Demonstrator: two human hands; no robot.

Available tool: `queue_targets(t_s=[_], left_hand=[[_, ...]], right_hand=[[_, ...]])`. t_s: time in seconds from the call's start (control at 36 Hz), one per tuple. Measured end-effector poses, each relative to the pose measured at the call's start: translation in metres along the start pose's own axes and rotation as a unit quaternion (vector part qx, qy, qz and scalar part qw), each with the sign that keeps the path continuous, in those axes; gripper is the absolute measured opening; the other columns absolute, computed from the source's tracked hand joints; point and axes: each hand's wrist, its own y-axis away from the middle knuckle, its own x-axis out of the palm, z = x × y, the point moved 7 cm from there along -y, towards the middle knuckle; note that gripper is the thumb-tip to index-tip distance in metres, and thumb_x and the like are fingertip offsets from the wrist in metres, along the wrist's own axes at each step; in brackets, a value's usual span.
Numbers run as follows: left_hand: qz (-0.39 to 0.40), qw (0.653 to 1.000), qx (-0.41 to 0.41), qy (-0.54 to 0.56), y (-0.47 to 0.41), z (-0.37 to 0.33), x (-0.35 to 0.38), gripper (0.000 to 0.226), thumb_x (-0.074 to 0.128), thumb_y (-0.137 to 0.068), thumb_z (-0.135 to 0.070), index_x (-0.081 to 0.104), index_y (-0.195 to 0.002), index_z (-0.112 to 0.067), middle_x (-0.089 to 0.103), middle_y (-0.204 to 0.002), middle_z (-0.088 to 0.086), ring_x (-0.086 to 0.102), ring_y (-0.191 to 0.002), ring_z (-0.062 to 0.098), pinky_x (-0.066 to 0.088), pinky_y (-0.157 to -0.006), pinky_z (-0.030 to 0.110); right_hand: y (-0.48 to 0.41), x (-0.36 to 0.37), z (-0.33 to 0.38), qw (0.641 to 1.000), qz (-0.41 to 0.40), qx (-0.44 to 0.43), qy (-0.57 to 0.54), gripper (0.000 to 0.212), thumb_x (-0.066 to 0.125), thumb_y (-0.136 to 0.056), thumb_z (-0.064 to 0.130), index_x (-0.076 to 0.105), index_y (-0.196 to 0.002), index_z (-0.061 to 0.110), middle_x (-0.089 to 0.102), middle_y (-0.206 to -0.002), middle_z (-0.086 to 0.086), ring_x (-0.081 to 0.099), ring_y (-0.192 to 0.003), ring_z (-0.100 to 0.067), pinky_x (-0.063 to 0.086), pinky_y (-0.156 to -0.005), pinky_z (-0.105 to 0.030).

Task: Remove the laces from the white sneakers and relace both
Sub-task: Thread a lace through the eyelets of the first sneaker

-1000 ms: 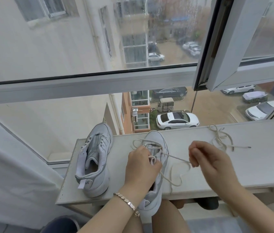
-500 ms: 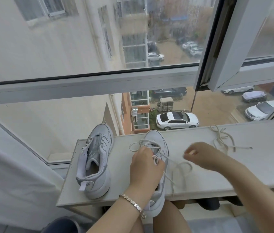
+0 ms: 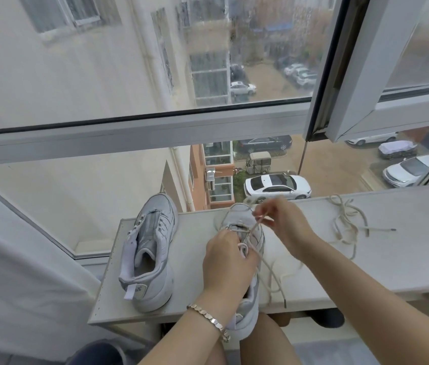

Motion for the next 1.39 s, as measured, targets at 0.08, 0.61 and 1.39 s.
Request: queue_targets(t_s=[0.08,0.61,1.39], left_hand=[[0.002,1.0,-0.003,0.007,0.001,0.0,0.0,0.022,0.06,-0.084,-0.025,0.047,-0.068,-0.018,0.044,-0.074,-0.008,0.049,-0.079,0.019,0.034,-0.057,0.023],[0.002,1.0,-0.014,-0.005,-0.001,0.003,0.0,0.014,0.059,-0.084,-0.028,0.051,-0.077,-0.019,0.045,-0.079,-0.009,0.051,-0.087,0.018,0.037,-0.06,0.024],[-0.018,0.997,-0.067,-0.039,-0.014,0.003,0.001,0.018,0.054,-0.087,-0.024,0.047,-0.072,-0.016,0.048,-0.08,-0.001,0.048,-0.084,0.021,0.025,-0.05,0.023]], right_hand=[[0.011,-0.009,0.022,0.977,0.058,-0.027,-0.202,0.023,0.043,-0.078,0.016,0.041,-0.055,0.016,0.029,-0.04,0.006,0.031,-0.038,-0.011,0.044,-0.045,-0.022],[0.031,0.0,-0.015,0.863,0.047,-0.025,0.502,0.056,0.047,-0.078,0.066,0.038,-0.056,0.015,0.038,-0.055,-0.002,0.035,-0.049,-0.013,0.025,-0.049,-0.026],[0.069,-0.08,0.018,0.928,0.077,0.099,0.352,0.04,0.047,-0.094,0.015,0.035,-0.055,0.016,0.037,-0.044,0.005,0.027,-0.039,-0.011,0.023,-0.041,-0.019]])
